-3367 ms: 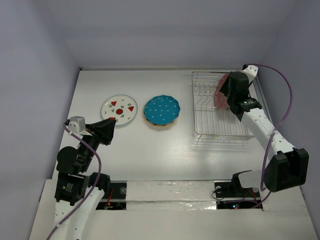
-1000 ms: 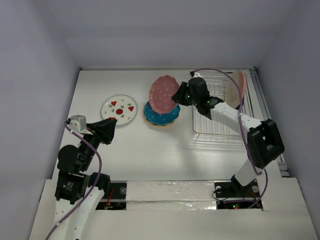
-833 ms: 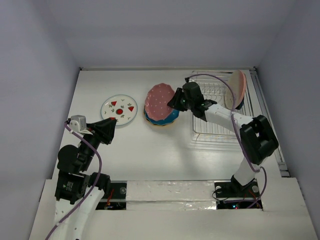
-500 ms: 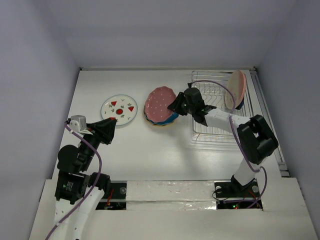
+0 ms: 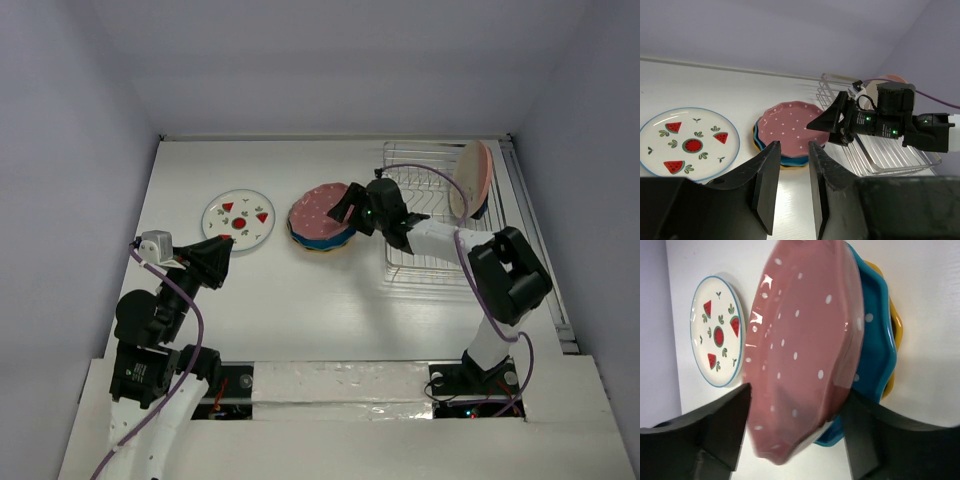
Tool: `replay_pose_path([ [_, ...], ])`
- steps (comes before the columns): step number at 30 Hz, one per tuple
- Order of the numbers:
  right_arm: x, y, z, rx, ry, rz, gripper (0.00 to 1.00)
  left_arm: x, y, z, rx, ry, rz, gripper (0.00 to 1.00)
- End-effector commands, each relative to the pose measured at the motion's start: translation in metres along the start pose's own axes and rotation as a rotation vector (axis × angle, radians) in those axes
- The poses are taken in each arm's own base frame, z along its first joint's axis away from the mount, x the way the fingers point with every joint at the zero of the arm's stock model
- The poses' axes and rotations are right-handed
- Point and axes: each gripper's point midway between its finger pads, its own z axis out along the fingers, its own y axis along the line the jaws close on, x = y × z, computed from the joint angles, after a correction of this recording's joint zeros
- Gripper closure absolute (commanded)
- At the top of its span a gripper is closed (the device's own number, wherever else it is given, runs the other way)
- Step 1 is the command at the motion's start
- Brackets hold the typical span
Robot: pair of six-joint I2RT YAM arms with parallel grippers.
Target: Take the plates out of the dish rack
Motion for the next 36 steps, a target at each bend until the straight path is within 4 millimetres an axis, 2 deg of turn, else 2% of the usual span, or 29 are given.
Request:
replay_pose_path([
  [1,-0.038,0.034,-0.017,-0.058,-0.130,-0.070,0.20,-0.001,-0.003,0.005,0.019,-0.008,-0.005,0.74],
  [3,-0.042,0.032,-0.022,-0.037,-0.146,-0.088,0.13,0.000,-0.003,0.005,0.020,-0.006,-0.005,0.74],
  [6,-0.049,0.033,-0.031,0.002,-0.166,-0.136,0.12,0.001,-0.002,0.006,0.018,-0.003,-0.004,0.74],
  [7,-0.050,0.026,-0.033,0.039,-0.169,-0.157,0.14,0.001,-0.003,0.006,0.020,-0.002,-0.005,0.74],
  [15,-0.041,0.030,-0.051,0.068,-0.157,-0.234,0.27,0.000,-0.003,0.005,0.023,-0.006,-0.003,0.74],
  [17,-0.035,0.031,-0.055,0.058,-0.149,-0.240,0.47,0.000,-0.003,0.005,0.022,-0.007,-0.003,0.74],
  [18,-0.037,0.032,-0.059,0.051,-0.162,-0.239,0.61,-0.001,-0.004,0.005,0.023,-0.009,-0.003,0.74],
  [19,-0.044,0.033,-0.070,0.047,-0.203,-0.242,0.88,-0.001,-0.003,0.005,0.023,-0.009,-0.003,0.74],
  [20,-0.052,0.034,-0.078,0.057,-0.239,-0.249,0.99,-0.001,-0.004,0.004,0.023,-0.011,-0.004,0.74],
  [21,-0.062,0.034,-0.089,0.075,-0.279,-0.259,1.00,-0.001,-0.003,0.004,0.023,-0.009,-0.004,0.74],
  [22,-0.076,0.036,-0.110,0.103,-0.326,-0.296,1.00,-0.002,-0.004,0.003,0.023,-0.014,-0.002,0.74],
  [24,-0.103,0.029,-0.136,0.184,-0.408,-0.316,1.00,-0.003,-0.004,0.002,0.024,-0.020,-0.002,0.74],
  [25,-0.115,0.017,-0.149,0.239,-0.404,-0.335,1.00,-0.004,-0.005,0.001,0.028,-0.025,0.001,0.74],
  [26,-0.133,0.027,-0.169,0.224,-0.449,-0.333,1.00,-0.005,-0.005,0.000,0.031,-0.031,0.001,0.74],
  [27,-0.143,0.023,-0.181,0.242,-0.472,-0.335,1.00,-0.006,-0.006,-0.001,0.033,-0.036,0.002,0.74],
  [28,-0.159,0.004,-0.193,0.307,-0.493,-0.337,1.00,-0.007,-0.007,-0.002,0.036,-0.042,0.003,0.74],
  [29,-0.173,-0.002,-0.208,0.337,-0.533,-0.324,1.00,-0.010,-0.008,-0.004,0.038,-0.054,0.004,0.74],
  [31,-0.190,-0.029,-0.225,0.437,-0.579,-0.303,1.00,-0.013,-0.011,-0.008,0.049,-0.070,0.004,0.74],
  [32,-0.206,-0.051,-0.237,0.493,-0.615,-0.269,0.95,-0.014,-0.011,-0.010,0.049,-0.076,0.003,0.74],
  [33,-0.211,-0.062,-0.243,0.514,-0.626,-0.257,0.88,-0.015,-0.011,-0.011,0.049,-0.083,0.004,0.74],
  [34,-0.217,-0.071,-0.248,0.535,-0.638,-0.245,0.67,-0.016,-0.014,-0.013,0.061,-0.088,0.003,0.74],
  [35,-0.227,-0.085,-0.257,0.570,-0.666,-0.226,0.50,-0.016,-0.015,-0.014,0.067,-0.089,0.003,0.74],
  [36,-0.232,-0.089,-0.258,0.577,-0.671,-0.225,0.35,-0.017,-0.015,-0.015,0.069,-0.091,0.002,0.74],
])
